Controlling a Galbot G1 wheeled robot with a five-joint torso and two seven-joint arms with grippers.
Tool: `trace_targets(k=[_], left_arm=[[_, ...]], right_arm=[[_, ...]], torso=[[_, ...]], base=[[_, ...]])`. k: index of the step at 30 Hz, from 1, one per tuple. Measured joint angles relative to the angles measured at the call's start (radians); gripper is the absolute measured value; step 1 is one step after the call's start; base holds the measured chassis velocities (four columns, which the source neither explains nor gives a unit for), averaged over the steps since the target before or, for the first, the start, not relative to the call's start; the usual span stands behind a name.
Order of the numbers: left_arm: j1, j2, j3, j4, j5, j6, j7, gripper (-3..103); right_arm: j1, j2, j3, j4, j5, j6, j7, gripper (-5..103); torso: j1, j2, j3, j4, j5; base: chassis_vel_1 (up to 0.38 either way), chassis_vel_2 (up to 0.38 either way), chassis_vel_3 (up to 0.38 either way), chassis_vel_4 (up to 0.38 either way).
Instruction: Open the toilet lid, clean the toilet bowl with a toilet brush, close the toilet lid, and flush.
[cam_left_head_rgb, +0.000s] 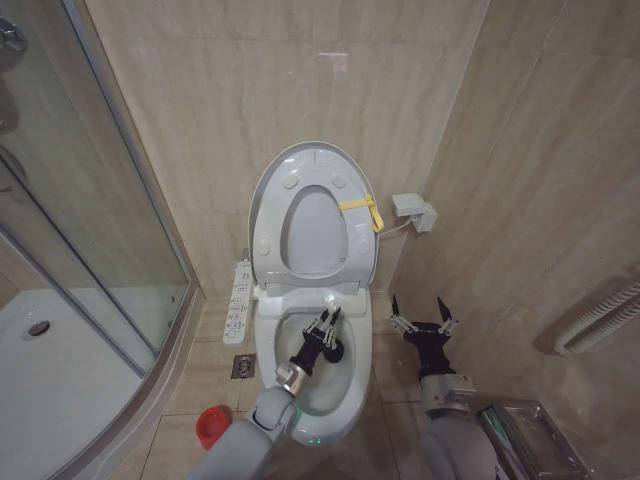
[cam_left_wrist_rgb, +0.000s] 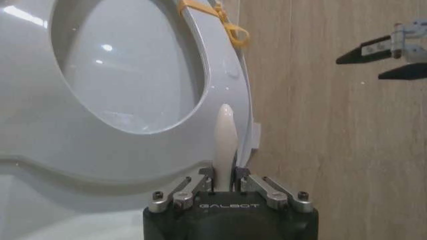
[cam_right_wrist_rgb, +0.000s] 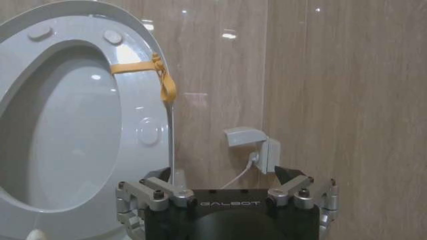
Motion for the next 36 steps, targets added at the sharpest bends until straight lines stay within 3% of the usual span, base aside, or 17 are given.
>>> trace_targets(k=[6,12,17,23,30,36], left_arm=[[-0.002,0.002,-0.001,-0.042,-0.007,0.003,-0.001,19],[0.005,-0.004,0.0,0.003,0.023,0.003,0.0,19],[0.006,-0.003,0.006,-0.046,0.016,0.007,-0.001,19],[0.004,-0.005,0.007,0.006,0.036,0.008,0.0,19],[0.001,-0.011,0.027,-0.054,0.019,0.017,-0.005,19],[0.004,-0.022,0.024,0.028,0.033,0.004,0.006,19]], right_arm=[[0.0,0.0,0.0,0.0,0.0,0.0,0.0,100],[0.0,0.0,0.0,0.0,0.0,0.0,0.0,100],[0.0,0.0,0.0,0.0,0.0,0.0,0.0,100],[0.0,0.0,0.0,0.0,0.0,0.0,0.0,100],[0.0,0.0,0.0,0.0,0.0,0.0,0.0,100],[0.0,0.0,0.0,0.0,0.0,0.0,0.0,100]], torso=[[0.0,0.0,0.0,-0.0005,0.0],[0.0,0.0,0.0,0.0001,0.0001],[0.0,0.0,0.0,-0.0004,0.0],[0.0,0.0,0.0,0.0001,0.0001],[0.0,0.0,0.0,-0.0006,0.0001],[0.0,0.0,0.0,0.0002,0.0001]], base=[[0.0,0.0,0.0,0.0],[0.0,0.0,0.0,0.0],[0.0,0.0,0.0,0.0],[0.0,0.0,0.0,0.0],[0.0,0.0,0.0,0.0],[0.0,0.0,0.0,0.0]])
